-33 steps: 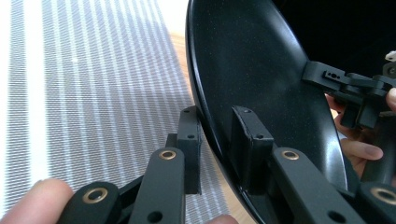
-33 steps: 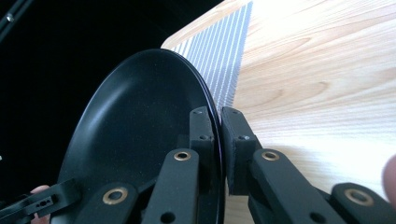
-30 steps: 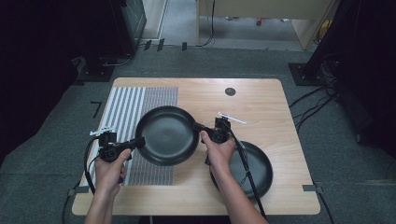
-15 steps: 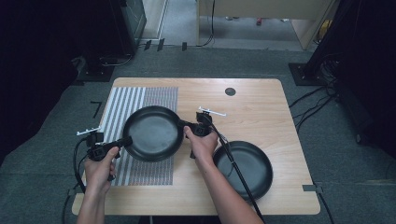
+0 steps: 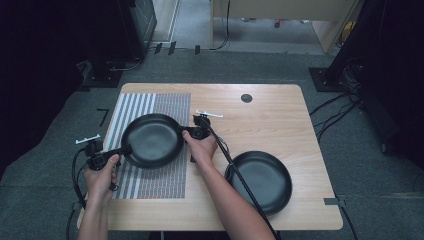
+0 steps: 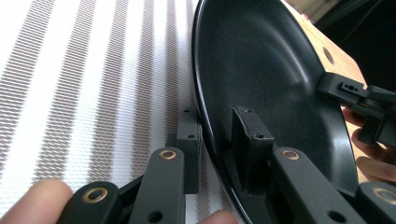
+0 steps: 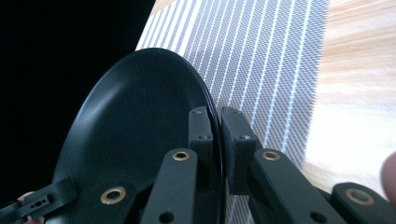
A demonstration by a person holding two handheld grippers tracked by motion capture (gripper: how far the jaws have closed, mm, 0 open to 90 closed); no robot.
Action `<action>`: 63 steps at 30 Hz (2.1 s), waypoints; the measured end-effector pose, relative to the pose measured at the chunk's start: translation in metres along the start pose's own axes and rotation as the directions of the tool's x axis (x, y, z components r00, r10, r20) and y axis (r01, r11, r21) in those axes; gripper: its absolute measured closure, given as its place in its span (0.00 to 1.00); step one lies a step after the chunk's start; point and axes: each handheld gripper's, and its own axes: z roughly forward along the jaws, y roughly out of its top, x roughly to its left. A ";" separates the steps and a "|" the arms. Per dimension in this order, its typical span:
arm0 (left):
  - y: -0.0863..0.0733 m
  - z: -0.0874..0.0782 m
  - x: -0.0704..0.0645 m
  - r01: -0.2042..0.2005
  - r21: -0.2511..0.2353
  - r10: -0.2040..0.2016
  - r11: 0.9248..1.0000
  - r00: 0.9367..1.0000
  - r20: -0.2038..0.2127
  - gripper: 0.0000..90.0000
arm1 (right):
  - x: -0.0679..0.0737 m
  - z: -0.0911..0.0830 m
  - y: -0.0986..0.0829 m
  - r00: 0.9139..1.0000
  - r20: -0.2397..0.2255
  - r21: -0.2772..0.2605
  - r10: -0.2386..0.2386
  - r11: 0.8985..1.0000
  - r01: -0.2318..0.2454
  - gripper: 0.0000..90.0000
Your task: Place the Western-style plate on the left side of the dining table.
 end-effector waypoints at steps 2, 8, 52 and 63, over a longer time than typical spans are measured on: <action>0.001 0.002 0.004 0.011 -0.012 -0.011 1.000 1.000 -0.013 0.83 | 0.001 0.007 0.001 1.000 0.001 0.010 0.005 1.000 -0.005 0.93; 0.005 0.009 0.013 0.053 -0.029 -0.054 0.998 0.998 -0.045 0.81 | 0.003 0.027 0.006 1.000 0.014 0.031 -0.013 0.999 0.013 0.93; 0.005 0.013 -0.009 -0.177 -0.003 0.170 0.984 0.947 -0.271 0.42 | 0.015 0.048 0.028 0.955 0.165 -0.038 -0.245 0.966 0.254 0.74; 0.004 0.000 -0.024 -0.197 -0.001 0.189 0.980 0.941 -0.280 0.14 | 0.024 0.015 0.031 0.905 0.249 -0.015 -0.346 0.933 0.360 0.54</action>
